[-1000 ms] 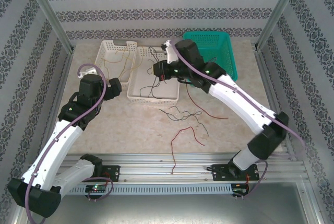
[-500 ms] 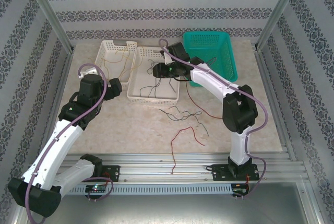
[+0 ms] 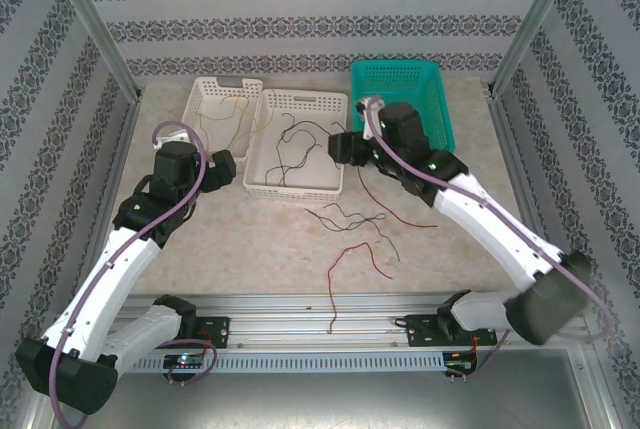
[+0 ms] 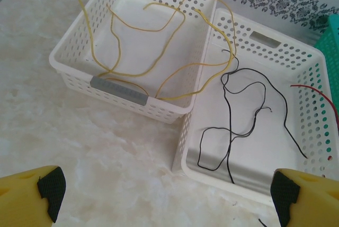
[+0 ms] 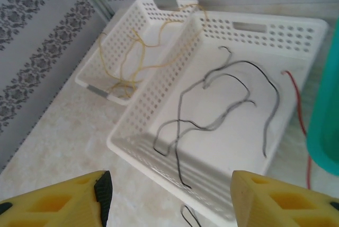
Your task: Untangle the cables
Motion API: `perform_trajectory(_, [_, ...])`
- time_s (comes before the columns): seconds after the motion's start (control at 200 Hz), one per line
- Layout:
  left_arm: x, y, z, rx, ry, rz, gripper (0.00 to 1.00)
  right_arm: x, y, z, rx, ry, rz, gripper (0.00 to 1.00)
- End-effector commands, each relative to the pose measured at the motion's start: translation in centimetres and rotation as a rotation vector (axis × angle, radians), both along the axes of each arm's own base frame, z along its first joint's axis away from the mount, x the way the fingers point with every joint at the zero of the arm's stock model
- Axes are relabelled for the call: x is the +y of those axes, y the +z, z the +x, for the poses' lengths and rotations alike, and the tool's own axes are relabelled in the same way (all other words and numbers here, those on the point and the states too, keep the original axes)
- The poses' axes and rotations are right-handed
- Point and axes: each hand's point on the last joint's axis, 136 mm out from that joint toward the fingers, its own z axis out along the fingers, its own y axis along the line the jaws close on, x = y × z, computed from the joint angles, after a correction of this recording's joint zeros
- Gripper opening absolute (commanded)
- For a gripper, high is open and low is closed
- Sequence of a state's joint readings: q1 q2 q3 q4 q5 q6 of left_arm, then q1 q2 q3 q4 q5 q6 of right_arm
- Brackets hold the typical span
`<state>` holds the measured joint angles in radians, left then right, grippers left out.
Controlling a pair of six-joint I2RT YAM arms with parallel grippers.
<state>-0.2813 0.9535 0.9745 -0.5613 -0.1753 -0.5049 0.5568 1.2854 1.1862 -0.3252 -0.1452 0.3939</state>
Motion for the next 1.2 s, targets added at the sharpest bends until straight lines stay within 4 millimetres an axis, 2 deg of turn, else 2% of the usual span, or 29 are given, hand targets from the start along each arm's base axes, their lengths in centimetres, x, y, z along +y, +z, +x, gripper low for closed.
perform_trajectory(0.0, [-0.9, -0.2, 0.3, 0.011, -0.035, -0.020, 1.00, -3.0, -4.6, -1.6, 0.079, -0.080, -0.063, 0.62])
perform_trajectory(0.105, [-1.4, -0.4, 0.4, 0.018, -0.052, -0.044, 1.00, -5.7, -8.2, -3.8, 0.138, -0.151, -0.079, 0.62])
perform_trajectory(0.24, [-2.0, -1.0, 0.5, 0.041, -0.071, -0.060, 1.00, -8.8, -14.6, -5.9, 0.262, -0.245, -0.097, 0.63])
perform_trajectory(0.33, [-2.4, -1.3, 0.6, 0.054, -0.086, -0.056, 1.00, -9.8, -17.4, -6.8, 0.324, -0.275, -0.105, 0.63])
perform_trajectory(0.41, [-2.7, -1.6, 0.7, 0.066, -0.096, -0.056, 1.00, -10.2, -19.1, -6.9, 0.358, -0.294, -0.104, 0.63])
perform_trajectory(0.51, [-3.0, -1.9, 0.8, 0.079, -0.105, -0.056, 1.00, -9.7, -20.2, -6.6, 0.395, -0.286, -0.090, 0.64])
perform_trajectory(0.724, [-3.3, -2.3, 0.8, 0.094, -0.118, -0.055, 1.00, -8.2, -22.3, -4.1, 0.461, -0.260, -0.127, 0.62])
perform_trajectory(0.869, [-3.3, -2.1, 0.8, 0.091, -0.123, -0.033, 1.00, -7.5, -23.4, -3.4, 0.491, -0.252, -0.122, 0.57])
perform_trajectory(1.059, [-3.4, -2.2, 0.8, 0.096, -0.129, -0.031, 1.00, -7.4, -23.8, -3.3, 0.498, -0.245, -0.127, 0.26])
perform_trajectory(1.194, [-3.3, -2.1, 0.8, 0.091, -0.129, -0.030, 1.00, -7.5, -23.1, -3.3, 0.482, -0.249, -0.126, 0.02])
